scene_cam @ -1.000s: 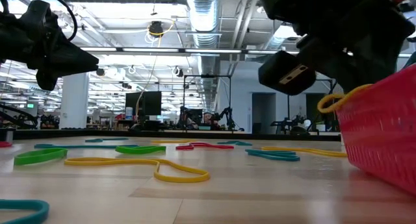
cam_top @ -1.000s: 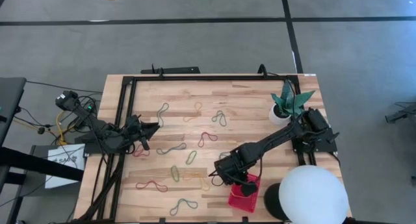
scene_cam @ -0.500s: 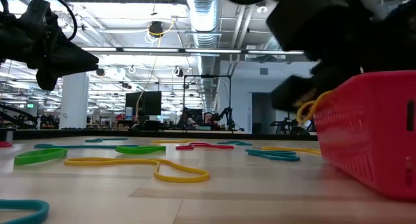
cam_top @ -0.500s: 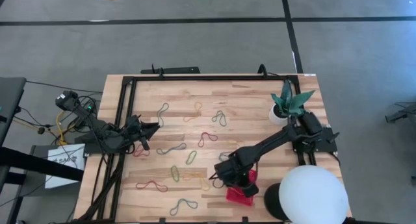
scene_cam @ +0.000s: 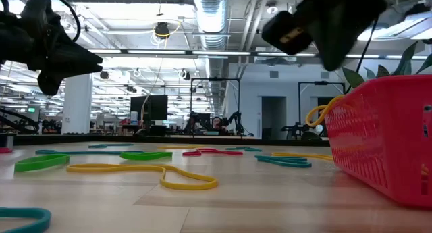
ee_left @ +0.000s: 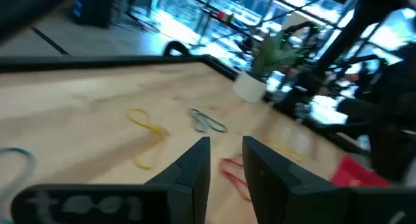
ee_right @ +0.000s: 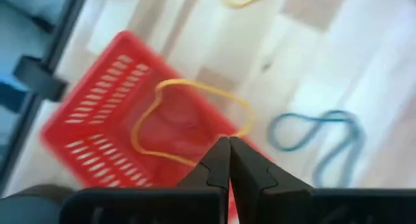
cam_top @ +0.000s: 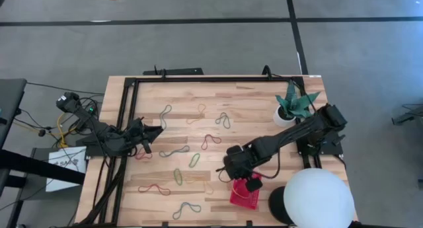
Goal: Pick and place items into bin
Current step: Put the blue rubber band into the red bin
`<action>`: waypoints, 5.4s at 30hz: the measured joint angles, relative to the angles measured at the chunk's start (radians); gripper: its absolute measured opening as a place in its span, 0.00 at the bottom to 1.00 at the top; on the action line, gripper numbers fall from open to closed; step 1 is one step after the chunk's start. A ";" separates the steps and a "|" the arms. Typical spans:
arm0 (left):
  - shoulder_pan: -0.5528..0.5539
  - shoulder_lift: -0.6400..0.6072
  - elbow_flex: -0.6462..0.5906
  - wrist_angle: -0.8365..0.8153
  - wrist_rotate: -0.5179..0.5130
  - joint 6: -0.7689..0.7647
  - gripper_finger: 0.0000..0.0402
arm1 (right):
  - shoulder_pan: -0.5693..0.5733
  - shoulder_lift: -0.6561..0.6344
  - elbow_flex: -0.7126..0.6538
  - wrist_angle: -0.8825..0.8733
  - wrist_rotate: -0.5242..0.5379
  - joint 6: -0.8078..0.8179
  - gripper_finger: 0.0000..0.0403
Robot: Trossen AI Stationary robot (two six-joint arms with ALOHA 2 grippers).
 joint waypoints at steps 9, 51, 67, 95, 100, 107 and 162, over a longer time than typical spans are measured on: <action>0.000 0.068 0.031 0.285 0.114 0.233 0.20 | -0.061 -0.140 0.000 -0.027 0.136 -0.111 0.00; 0.857 0.657 0.364 -0.394 0.466 0.032 0.20 | -0.476 -0.808 -0.576 0.656 0.109 -0.120 0.00; 0.934 0.782 0.365 -0.329 0.620 -0.072 0.22 | -0.557 -0.564 -0.578 0.768 0.107 -0.103 0.00; 1.003 1.167 0.374 -0.192 0.521 -0.079 0.11 | -0.551 -0.554 -0.577 0.815 0.106 -0.049 0.00; 0.983 1.136 0.377 -0.189 0.526 -0.072 0.01 | -0.551 -0.554 -0.577 0.817 0.106 -0.047 0.00; 0.837 1.035 0.524 -0.199 0.619 -0.040 0.00 | -0.551 -0.554 -0.577 0.819 0.106 -0.013 0.00; 0.287 1.796 1.517 -0.030 0.935 0.210 0.00 | -0.242 -0.621 -0.576 0.847 -0.207 0.282 0.00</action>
